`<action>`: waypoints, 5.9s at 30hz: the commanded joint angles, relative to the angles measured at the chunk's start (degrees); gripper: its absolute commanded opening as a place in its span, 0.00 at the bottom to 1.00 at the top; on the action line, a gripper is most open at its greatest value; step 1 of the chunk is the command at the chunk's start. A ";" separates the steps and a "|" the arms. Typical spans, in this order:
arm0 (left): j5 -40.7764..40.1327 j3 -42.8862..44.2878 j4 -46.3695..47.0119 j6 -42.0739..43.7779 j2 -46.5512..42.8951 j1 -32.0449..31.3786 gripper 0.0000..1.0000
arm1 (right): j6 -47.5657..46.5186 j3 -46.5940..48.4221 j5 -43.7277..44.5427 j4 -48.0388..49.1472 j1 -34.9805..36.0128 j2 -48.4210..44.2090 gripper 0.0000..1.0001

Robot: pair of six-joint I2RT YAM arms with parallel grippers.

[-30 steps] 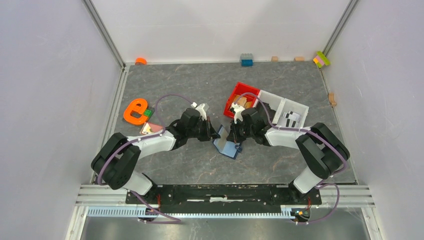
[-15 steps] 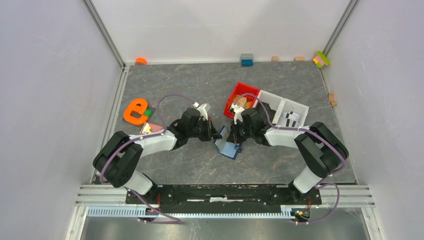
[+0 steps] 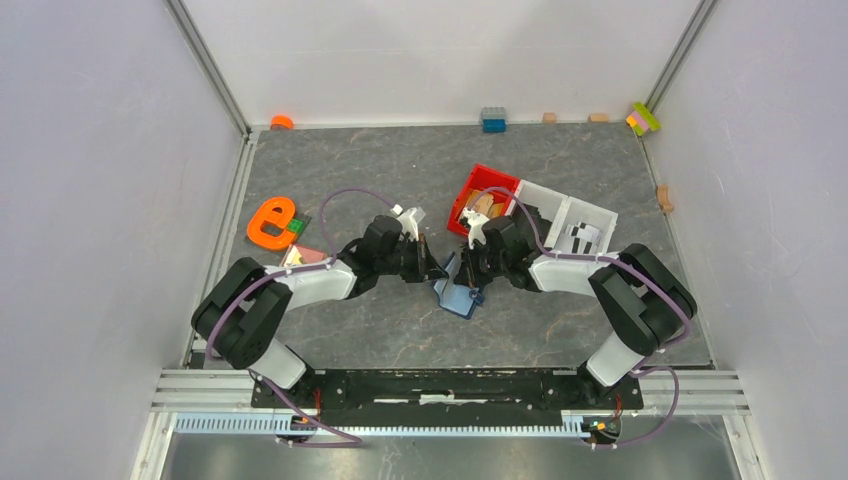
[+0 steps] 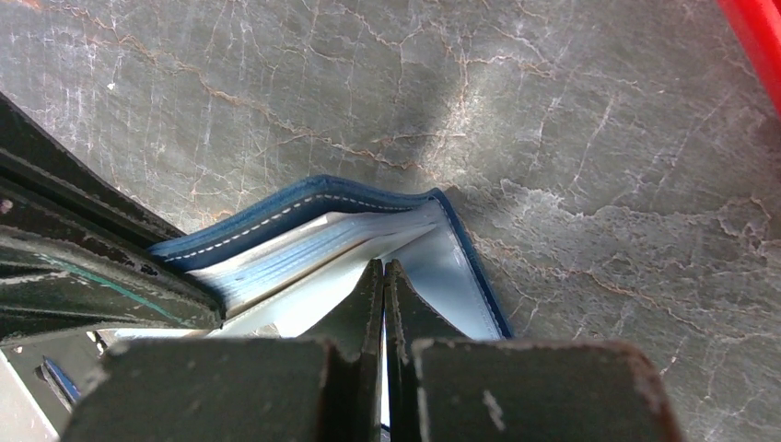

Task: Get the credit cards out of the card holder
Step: Pick up the card holder from the center of the board, then remove the credit card from the card holder.

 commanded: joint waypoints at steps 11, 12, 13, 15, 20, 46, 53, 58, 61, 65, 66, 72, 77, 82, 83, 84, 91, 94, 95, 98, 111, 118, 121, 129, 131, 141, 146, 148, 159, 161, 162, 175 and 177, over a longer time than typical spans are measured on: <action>-1.37 4.97 -3.17 1.70 1.05 -1.95 0.02 | -0.73 2.62 4.31 -1.73 0.42 -1.04 0.04; -2.28 5.37 -4.43 2.25 1.04 -2.22 0.02 | -0.76 2.69 4.95 -2.03 0.42 -1.25 0.04; -3.37 5.65 -5.26 2.63 0.96 -2.43 0.02 | -0.84 2.64 5.29 -2.16 0.35 -1.38 0.05; -5.04 6.29 -7.11 3.47 0.80 -2.87 0.02 | -0.83 2.37 6.17 -2.17 0.48 -2.14 0.06; -8.02 6.66 -9.00 4.59 -0.14 -3.55 0.02 | -1.16 1.92 8.43 -2.69 0.42 -3.66 0.09; -21.17 3.40 -12.76 3.55 -7.58 -1.97 0.02 | 2.60 -3.86 8.73 4.22 -0.85 -9.07 0.29; -18.41 3.40 -11.88 2.15 -5.01 0.23 0.02 | 4.70 -9.32 7.78 9.65 -3.53 -15.10 0.40; -18.32 3.45 -11.97 1.90 -4.38 0.59 0.02 | 3.15 -8.06 2.06 10.61 -3.36 -13.54 0.43; -18.00 3.55 -11.97 1.47 -3.39 0.80 0.02 | 2.05 -7.78 2.18 10.43 -2.70 -13.79 0.48; -16.57 4.03 -12.06 1.26 -2.37 1.21 0.04 | 1.45 -7.08 1.96 10.06 -1.82 -13.59 0.49; -16.10 4.04 -12.06 1.24 -2.31 1.31 0.06 | 1.38 -6.77 1.49 10.11 -1.48 -13.24 0.47; -15.84 4.02 -12.49 1.28 -2.23 1.76 0.13 | 0.20 -3.53 -1.54 9.77 1.62 -9.57 0.33; -13.44 3.98 -12.00 1.23 -1.93 1.86 0.50 | -0.28 -1.10 -1.62 6.68 1.92 -5.58 0.30; -12.16 4.06 -11.27 1.89 -0.79 1.85 0.63 | -0.47 0.66 -1.87 4.70 2.07 -2.35 0.29; -12.10 4.28 -11.27 2.03 -0.21 1.85 0.63 | -0.55 0.90 -1.42 4.17 2.09 -2.17 0.29; -12.00 4.64 -11.35 2.07 0.69 1.85 0.63 | -0.66 1.02 -0.93 3.78 2.09 -2.17 0.28; -11.76 8.57 -13.76 2.35 8.25 1.93 0.40 | -1.11 -0.97 5.46 3.24 2.09 -7.21 0.27; -11.13 8.86 -13.57 2.21 8.92 2.03 0.14 | -1.11 -2.72 9.86 3.39 2.09 -11.15 0.30; -10.63 8.49 -13.06 1.97 8.48 2.26 0.07 | -0.96 -3.50 11.63 3.49 2.05 -12.43 0.30; -8.07 6.01 -8.89 1.05 5.23 2.88 0.02 | -0.68 -5.19 15.30 4.13 2.01 -16.11 0.32; -6.91 -4.38 3.19 0.80 -12.88 2.99 0.02 | 0.49 -7.47 13.44 7.65 1.92 -18.80 0.97; -1.33 -7.15 11.91 -1.54 -14.37 3.08 0.02 | 3.19 -12.96 8.57 15.79 -0.18 -24.42 0.98; 0.32 -8.56 15.77 -2.76 -15.32 3.12 0.02 | 6.16 -15.66 1.54 21.84 -2.50 -25.03 0.96; 1.08 -11.11 20.39 -4.26 -19.05 3.43 0.03 | 10.74 -18.38 -9.98 33.50 -4.67 -23.75 0.86; 1.44 -11.83 22.03 -4.74 -19.55 3.43 0.03 | 11.05 -18.54 -10.84 34.36 -4.67 -23.63 0.80; -4.22 -11.55 16.54 -3.09 -21.11 3.60 0.06 | 12.62 -19.67 -12.44 38.06 -4.67 -23.90 0.36; -13.10 -11.15 9.32 -2.14 -23.02 3.68 0.32 | 12.89 -19.66 -12.57 38.09 -4.67 -23.60 0.19; -20.45 -10.01 2.62 -1.97 -23.95 3.66 0.43 | 12.98 -19.61 -12.38 38.01 -4.67 -23.57 0.19; -33.46 -9.93 -7.04 -1.02 -30.77 3.61 0.53 | 13.50 -18.80 -10.86 34.84 -6.09 -21.70 0.12; -33.49 -10.74 -6.43 -0.67 -32.85 3.54 0.53 | 13.85 -18.83 -11.12 35.01 -6.33 -21.23 0.12; -33.21 -11.19 -5.99 -0.50 -33.64 3.50 0.53 | 14.03 -18.73 -11.18 35.02 -6.43 -20.97 0.12; -1.49 -10.35 14.70 4.49 -23.88 0.18 0.42 | 17.59 -18.63 -16.03 39.20 -7.09 -18.83 0.11; -1.09 -9.40 14.70 4.63 -21.67 -0.64 0.41 | 18.34 -18.59 -16.83 40.03 -7.05 -18.38 0.11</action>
